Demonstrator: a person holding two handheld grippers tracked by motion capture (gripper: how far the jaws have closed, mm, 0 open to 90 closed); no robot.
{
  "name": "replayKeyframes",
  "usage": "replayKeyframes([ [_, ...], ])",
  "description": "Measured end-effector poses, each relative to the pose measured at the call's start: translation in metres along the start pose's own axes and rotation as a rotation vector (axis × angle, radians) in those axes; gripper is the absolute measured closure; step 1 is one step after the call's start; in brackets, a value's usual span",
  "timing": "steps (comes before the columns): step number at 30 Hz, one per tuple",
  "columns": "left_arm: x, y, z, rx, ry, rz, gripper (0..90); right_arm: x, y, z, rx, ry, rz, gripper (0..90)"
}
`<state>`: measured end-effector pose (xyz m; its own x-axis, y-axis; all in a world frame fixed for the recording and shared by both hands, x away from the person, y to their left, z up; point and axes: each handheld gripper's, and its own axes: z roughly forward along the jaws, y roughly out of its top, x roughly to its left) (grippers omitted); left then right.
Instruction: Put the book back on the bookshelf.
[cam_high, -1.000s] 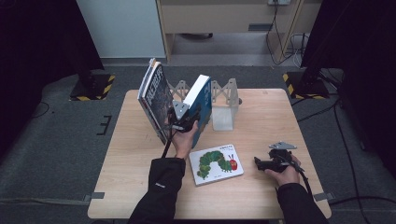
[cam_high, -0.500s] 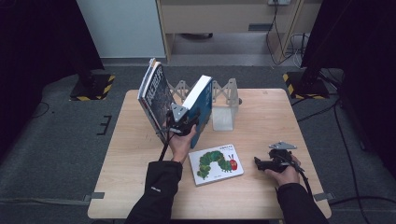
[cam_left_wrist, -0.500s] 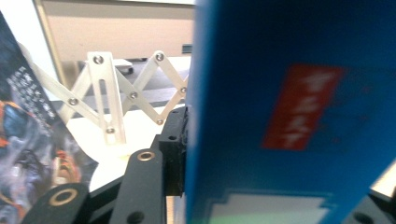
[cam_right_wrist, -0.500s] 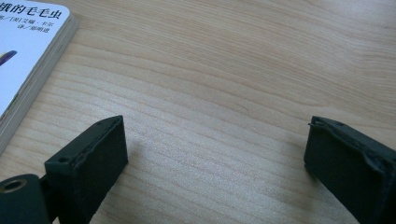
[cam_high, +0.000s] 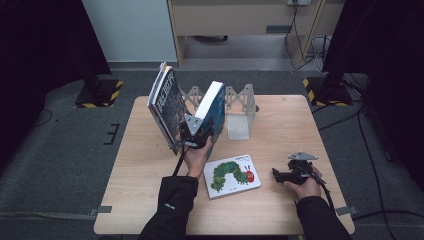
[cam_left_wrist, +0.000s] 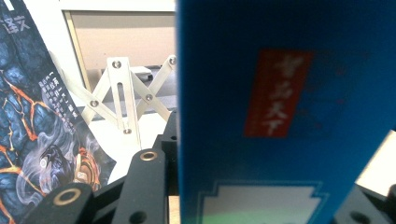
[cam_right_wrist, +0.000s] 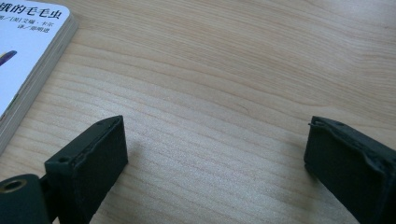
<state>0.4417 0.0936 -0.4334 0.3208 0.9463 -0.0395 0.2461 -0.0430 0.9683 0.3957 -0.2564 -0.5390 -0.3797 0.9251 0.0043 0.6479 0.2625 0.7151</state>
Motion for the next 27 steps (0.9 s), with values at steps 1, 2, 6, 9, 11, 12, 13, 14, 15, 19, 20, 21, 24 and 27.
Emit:
replayKeyframes([
  [1, 0.0, 0.0, 0.001, 0.001, 0.002, -0.003, 60.2, 0.0, 0.0, 0.0, -0.001, 0.0, -0.001, 6.2],
  [2, 0.0, 0.001, 0.003, -0.001, 0.005, -0.004, 60.2, 0.0, 0.0, 0.0, 0.001, 0.0, 0.0, 6.2],
  [6, -0.002, 0.003, 0.009, 0.006, 0.026, -0.005, 60.3, 0.0, 0.0, 0.0, 0.0, 0.001, 0.0, 6.1],
  [9, -0.002, 0.005, 0.015, 0.01, 0.021, -0.006, 60.2, 0.0, 0.0, 0.0, 0.004, 0.004, 0.003, 5.9],
  [11, -0.002, 0.006, 0.019, 0.011, 0.017, -0.01, 60.2, 0.0, 0.001, 0.0, 0.004, 0.005, 0.002, 5.9],
  [12, -0.002, 0.007, 0.021, 0.012, 0.018, -0.013, 60.1, 0.0, 0.0, 0.001, 0.0, 0.003, 0.002, 5.9],
  [13, -0.002, 0.008, 0.023, 0.016, 0.02, -0.019, 60.1, 0.0, 0.001, 0.001, 0.001, 0.004, 0.002, 5.9],
  [14, -0.003, 0.009, 0.024, 0.02, 0.023, -0.021, 60.0, 0.0, 0.001, 0.001, 0.001, 0.004, 0.001, 5.9],
  [15, -0.003, 0.009, 0.026, 0.021, 0.028, -0.02, 60.0, 0.0, 0.001, 0.001, 0.001, 0.004, 0.002, 5.9],
  [19, -0.005, 0.011, 0.034, 0.022, 0.028, -0.028, 59.9, 0.0, 0.001, 0.001, 0.0, 0.004, 0.0, 5.9],
  [20, -0.004, 0.012, 0.036, 0.026, 0.025, -0.029, 59.9, 0.0, 0.001, 0.001, 0.0, 0.004, -0.001, 5.9],
  [21, -0.003, 0.013, 0.039, 0.026, 0.017, -0.036, 59.7, 0.0, 0.001, 0.001, 0.0, 0.003, 0.0, 5.9],
  [24, 0.001, 0.016, 0.044, 0.04, -0.005, -0.04, 59.1, 0.0, 0.001, 0.001, 0.0, 0.004, -0.001, 5.9],
  [27, 0.005, 0.017, 0.04, 0.043, -0.034, -0.063, 57.6, 0.0, 0.001, 0.001, 0.0, 0.004, 0.001, 5.9],
])
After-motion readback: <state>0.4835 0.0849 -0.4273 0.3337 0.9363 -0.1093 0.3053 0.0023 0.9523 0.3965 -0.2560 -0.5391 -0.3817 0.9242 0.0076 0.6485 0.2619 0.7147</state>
